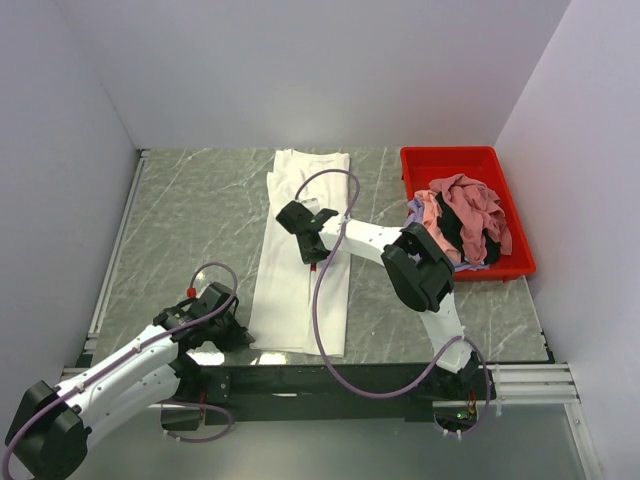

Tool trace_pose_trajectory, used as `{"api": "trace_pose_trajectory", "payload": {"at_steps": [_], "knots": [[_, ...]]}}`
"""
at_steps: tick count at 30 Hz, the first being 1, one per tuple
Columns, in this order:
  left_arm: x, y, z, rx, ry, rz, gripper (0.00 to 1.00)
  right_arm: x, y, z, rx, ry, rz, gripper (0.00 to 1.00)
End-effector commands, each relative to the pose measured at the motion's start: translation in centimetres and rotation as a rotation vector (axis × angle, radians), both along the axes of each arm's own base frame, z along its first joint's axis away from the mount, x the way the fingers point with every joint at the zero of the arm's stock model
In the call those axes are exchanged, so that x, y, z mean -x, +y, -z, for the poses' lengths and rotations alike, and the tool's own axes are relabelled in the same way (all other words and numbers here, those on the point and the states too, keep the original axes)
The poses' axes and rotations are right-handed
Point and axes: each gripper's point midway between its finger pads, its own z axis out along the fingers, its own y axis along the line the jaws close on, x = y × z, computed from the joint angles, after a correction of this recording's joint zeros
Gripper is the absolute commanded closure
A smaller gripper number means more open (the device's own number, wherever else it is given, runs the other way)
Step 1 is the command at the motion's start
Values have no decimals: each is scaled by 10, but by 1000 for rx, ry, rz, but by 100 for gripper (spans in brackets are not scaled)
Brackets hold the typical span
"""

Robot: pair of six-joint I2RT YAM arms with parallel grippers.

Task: Fold and stack the t-shirts
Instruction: Fold the tshirt

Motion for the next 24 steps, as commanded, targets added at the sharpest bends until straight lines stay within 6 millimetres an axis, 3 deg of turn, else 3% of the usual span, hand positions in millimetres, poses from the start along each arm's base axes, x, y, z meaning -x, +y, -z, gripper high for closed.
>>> {"api": "trace_pose_trajectory", "payload": {"at_steps": [1,10,24], "knots": [[8,4,5,-14,30,2,85,-12,-1,-9,0,-35,28,100],[9,2,5,-5,33,11,92,-18,10,-37,-74,-76,43,100],[12,0,6,11,39,22,96,-23,22,-36,-104,-59,69,100]]}}
